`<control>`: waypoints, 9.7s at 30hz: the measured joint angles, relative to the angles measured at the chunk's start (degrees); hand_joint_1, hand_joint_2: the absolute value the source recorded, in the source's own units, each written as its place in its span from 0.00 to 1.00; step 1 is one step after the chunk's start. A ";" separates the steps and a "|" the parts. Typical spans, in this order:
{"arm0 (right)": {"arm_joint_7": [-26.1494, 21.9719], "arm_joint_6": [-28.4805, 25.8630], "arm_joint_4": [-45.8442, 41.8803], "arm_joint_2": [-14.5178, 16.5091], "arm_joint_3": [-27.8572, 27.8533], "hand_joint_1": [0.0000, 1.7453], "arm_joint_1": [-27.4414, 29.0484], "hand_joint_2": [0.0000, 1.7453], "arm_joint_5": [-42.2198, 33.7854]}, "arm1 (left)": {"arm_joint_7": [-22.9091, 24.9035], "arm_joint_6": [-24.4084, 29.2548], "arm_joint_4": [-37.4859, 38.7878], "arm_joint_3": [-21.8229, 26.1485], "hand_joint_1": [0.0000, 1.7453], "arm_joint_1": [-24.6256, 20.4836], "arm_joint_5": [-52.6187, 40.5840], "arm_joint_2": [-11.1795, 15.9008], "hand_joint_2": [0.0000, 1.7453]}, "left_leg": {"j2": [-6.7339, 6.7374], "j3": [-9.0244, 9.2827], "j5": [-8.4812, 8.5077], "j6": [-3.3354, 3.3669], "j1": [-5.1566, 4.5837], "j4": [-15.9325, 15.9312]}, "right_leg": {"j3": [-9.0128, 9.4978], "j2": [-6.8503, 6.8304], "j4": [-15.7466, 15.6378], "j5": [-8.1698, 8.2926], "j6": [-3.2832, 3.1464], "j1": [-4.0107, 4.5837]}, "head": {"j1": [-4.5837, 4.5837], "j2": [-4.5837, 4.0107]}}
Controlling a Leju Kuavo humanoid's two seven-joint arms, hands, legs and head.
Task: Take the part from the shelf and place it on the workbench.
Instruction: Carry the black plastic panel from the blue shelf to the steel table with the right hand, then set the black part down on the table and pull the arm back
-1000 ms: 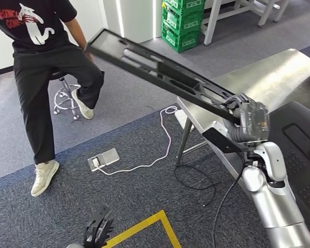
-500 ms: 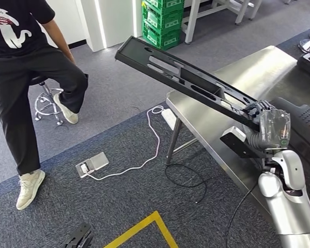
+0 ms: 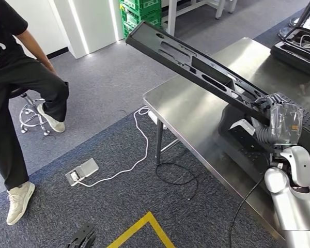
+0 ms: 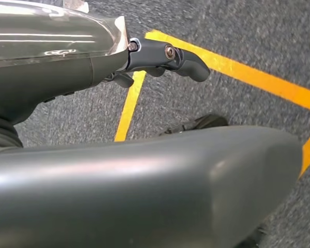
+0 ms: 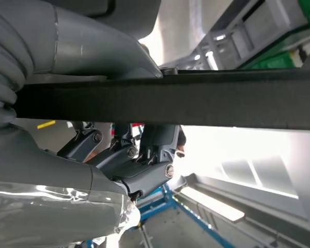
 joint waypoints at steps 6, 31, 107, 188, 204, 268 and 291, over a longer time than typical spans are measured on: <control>-0.06 -0.22 -0.02 0.14 -0.13 1.00 0.17 1.00 0.75 | 0.15 0.00 0.00 -0.02 0.00 0.36 -0.22 0.09 0.00 | -1.42 -2.01 2.82 0.54 -0.18 1.33 | 0.01 2.73 0.86 -0.63 -0.06 0.16 | -0.03 0.00; 7.52 -3.65 1.88 -0.79 -3.04 1.00 -4.13 1.00 19.39 | 1.11 0.05 0.00 -0.07 0.00 -0.86 -1.97 -0.91 0.00 | -0.17 -1.12 -0.79 0.03 -0.27 2.03 | -0.32 -0.27 -0.06 0.31 -0.14 0.20 | -0.14 0.00; 7.54 -1.78 8.14 -0.61 -4.57 1.00 -5.24 1.00 17.59 | 0.63 0.02 0.00 1.03 0.00 -0.03 -3.07 -0.09 0.00 | -1.12 2.33 5.30 2.25 -0.08 -7.24 | -4.17 1.47 8.40 -4.69 2.66 -0.13 | 0.09 0.00; 2.86 3.16 18.22 7.53 11.89 0.00 -10.49 0.00 9.89 | 0.31 -2.82 0.00 2.34 0.00 -0.26 -6.11 0.24 0.00 | -1.56 1.84 5.23 1.02 -0.37 -6.89 | 0.07 1.41 0.52 -0.78 1.16 0.68 | -0.01 0.00; 2.91 3.49 18.19 6.90 11.32 0.00 -10.47 0.00 9.68 | 0.02 -2.82 0.00 2.62 0.00 -0.30 -6.11 0.22 0.00 | -1.56 1.86 5.23 1.02 -0.37 -6.89 | 0.08 1.41 0.52 -0.78 1.16 0.68 | -0.03 0.00; 1.80 9.52 23.55 6.47 17.00 0.00 -10.28 0.00 11.19 | 0.57 -1.92 0.00 2.96 0.00 -0.27 -7.29 0.81 0.00 | -1.56 1.92 5.23 1.02 -0.37 -6.89 | 0.12 1.46 0.52 -0.77 1.15 0.69 | -0.03 0.00; 0.85 13.46 26.88 6.26 18.73 0.00 -11.91 0.00 10.78 | 0.92 -1.68 0.00 3.83 0.00 -0.22 -7.56 1.18 0.00 | -1.55 1.98 5.23 1.02 -0.37 -6.89 | 0.19 1.48 0.52 -0.77 1.15 0.69 | -0.03 0.00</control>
